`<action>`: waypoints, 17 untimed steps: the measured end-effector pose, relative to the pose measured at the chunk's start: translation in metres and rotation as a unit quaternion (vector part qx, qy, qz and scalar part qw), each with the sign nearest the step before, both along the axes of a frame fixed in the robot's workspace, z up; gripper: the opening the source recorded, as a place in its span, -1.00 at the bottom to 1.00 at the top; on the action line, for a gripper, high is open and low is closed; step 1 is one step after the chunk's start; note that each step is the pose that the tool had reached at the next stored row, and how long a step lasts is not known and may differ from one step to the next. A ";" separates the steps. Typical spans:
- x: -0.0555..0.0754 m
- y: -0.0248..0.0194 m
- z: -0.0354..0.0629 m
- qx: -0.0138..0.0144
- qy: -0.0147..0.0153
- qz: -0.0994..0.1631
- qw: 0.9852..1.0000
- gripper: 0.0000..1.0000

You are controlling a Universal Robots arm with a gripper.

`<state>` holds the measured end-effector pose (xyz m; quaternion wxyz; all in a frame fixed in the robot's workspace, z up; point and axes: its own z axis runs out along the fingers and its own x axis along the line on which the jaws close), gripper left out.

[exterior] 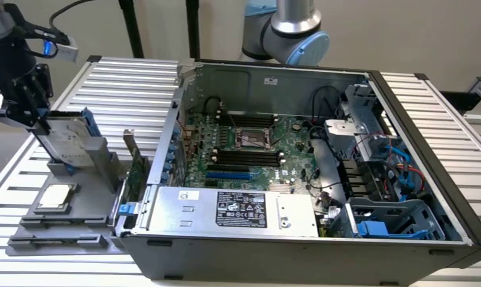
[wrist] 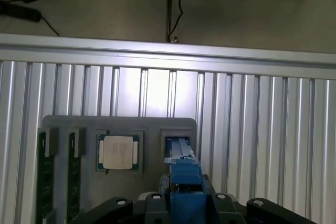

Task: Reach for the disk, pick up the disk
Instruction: 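Pick up the disk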

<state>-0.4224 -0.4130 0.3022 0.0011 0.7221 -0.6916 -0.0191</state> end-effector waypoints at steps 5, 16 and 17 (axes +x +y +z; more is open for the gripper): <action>0.000 0.0000 0.0188 0.000 0.000 0.000 1.000 -0.35; 0.003 0.0000 0.0690 0.000 0.000 0.000 1.000 -0.35; 0.004 0.0000 0.0734 0.000 0.000 0.000 1.000 -0.35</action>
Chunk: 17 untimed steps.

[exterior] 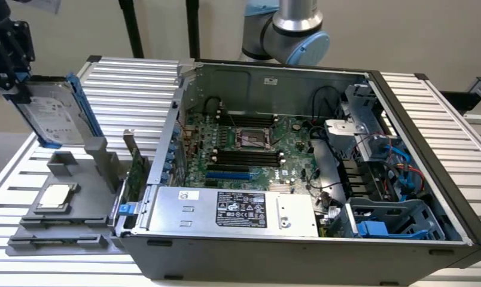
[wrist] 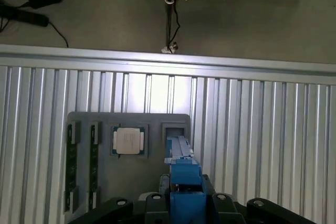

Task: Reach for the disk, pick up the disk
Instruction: 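Pick up the disk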

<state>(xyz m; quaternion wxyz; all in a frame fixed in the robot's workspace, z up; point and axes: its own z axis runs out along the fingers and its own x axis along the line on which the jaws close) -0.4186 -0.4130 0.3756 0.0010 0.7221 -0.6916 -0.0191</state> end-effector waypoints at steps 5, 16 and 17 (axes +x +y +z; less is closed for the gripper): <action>0.008 0.0000 0.0227 0.000 0.000 0.000 1.000 -0.35; 0.055 -0.0003 0.0726 0.006 0.001 0.001 1.000 -0.35; 0.060 -0.0003 0.0771 0.007 0.001 0.001 1.000 -0.35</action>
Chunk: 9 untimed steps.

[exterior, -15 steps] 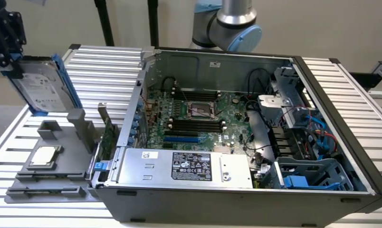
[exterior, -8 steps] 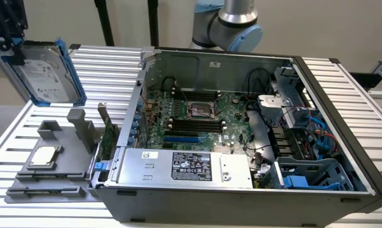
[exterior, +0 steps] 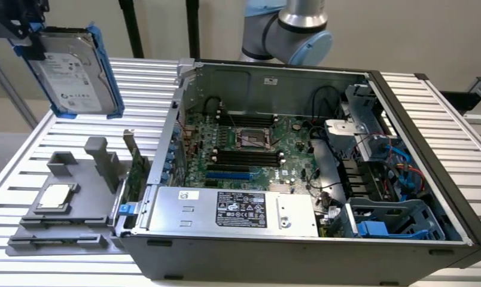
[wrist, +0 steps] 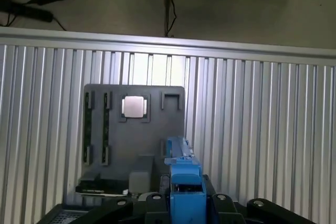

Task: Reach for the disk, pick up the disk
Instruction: 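Pick up the disk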

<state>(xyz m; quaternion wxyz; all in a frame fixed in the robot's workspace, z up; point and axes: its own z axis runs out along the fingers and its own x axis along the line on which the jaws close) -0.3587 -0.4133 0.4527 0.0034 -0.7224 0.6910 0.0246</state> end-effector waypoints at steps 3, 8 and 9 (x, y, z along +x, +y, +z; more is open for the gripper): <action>0.014 -0.0003 0.0137 0.002 0.001 0.000 1.000 -0.35; 0.037 -0.0008 0.0343 0.005 0.001 0.000 1.000 -0.35; 0.041 -0.0009 0.0380 0.006 0.002 0.000 1.000 -0.35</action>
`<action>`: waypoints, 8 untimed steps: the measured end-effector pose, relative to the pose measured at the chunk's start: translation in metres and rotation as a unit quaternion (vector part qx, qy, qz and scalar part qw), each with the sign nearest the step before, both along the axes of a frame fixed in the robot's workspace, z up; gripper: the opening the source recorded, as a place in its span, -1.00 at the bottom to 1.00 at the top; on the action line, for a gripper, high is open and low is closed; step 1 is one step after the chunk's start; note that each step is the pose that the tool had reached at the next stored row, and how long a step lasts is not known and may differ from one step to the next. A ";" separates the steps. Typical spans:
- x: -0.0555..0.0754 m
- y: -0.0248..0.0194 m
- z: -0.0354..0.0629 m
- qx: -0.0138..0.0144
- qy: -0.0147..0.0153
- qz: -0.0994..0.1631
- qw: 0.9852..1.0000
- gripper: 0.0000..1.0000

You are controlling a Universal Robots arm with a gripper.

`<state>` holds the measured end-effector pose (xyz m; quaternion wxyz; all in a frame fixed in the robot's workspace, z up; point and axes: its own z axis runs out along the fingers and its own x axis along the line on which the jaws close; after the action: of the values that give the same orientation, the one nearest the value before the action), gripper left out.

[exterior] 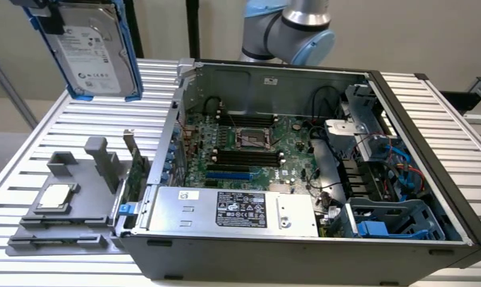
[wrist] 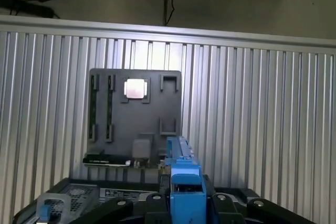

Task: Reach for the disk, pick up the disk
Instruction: 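Pick up the disk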

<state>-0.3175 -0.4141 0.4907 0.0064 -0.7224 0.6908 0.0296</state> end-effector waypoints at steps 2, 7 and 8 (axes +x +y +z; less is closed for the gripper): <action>0.009 -0.0001 0.0068 0.002 0.000 0.000 1.000 -0.35; 0.032 -0.0002 0.0185 0.006 0.001 0.000 1.000 -0.35; 0.036 -0.0004 0.0200 0.006 0.001 0.000 1.000 -0.35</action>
<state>-0.2810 -0.4145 0.5107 0.0102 -0.7223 0.6907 0.0346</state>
